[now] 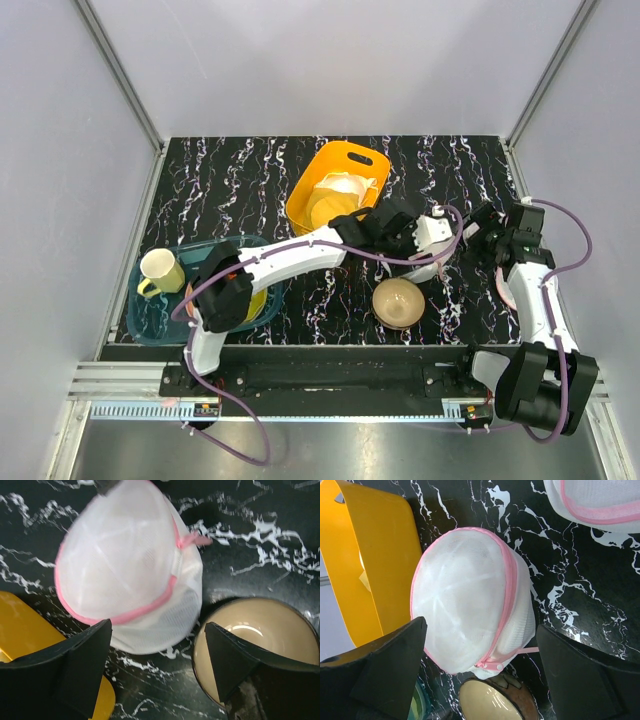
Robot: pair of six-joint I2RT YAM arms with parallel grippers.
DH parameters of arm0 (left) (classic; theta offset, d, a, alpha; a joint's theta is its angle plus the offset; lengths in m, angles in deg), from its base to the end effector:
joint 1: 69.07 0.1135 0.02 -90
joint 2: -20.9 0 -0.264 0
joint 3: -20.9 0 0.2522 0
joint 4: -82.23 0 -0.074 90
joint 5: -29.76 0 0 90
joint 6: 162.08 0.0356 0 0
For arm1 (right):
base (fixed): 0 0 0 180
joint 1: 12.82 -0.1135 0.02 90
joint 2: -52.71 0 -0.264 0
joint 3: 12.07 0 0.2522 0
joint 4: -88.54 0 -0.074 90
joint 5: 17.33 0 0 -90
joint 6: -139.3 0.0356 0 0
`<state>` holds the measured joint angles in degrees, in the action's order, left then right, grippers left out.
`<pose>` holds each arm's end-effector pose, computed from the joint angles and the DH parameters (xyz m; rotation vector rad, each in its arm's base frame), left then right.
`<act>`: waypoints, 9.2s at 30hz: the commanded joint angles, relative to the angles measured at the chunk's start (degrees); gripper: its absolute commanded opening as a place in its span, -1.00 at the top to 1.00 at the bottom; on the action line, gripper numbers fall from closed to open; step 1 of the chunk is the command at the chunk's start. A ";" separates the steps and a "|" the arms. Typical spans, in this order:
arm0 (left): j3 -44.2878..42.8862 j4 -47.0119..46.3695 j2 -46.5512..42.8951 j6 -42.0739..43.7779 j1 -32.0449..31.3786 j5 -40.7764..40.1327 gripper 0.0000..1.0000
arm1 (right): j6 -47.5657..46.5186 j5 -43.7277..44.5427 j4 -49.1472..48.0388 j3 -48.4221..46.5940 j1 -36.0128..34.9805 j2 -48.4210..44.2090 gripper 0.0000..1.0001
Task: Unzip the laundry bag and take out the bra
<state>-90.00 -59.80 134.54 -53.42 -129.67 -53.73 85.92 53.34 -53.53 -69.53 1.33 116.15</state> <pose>0.2226 -0.4033 0.2720 1.5316 1.7541 -0.5058 0.2262 -0.0449 0.2487 0.8542 2.1975 0.5877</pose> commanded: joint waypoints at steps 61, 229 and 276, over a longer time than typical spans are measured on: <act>-10.08 2.86 -2.46 -19.80 4.53 -0.78 -0.35 | 3.80 -1.60 -1.67 -2.88 5.89 -2.44 -0.82; -9.73 -16.30 6.50 7.18 5.93 20.57 -0.85 | -2.61 -9.76 -3.51 -2.18 -7.56 -9.04 1.00; -0.93 -18.60 -4.33 2.25 8.23 21.11 -0.86 | -0.23 -10.11 0.00 2.05 1.49 -17.65 1.00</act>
<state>-85.50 -79.89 127.09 -57.81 -115.92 -28.99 85.64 45.34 -53.75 -64.33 2.60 99.49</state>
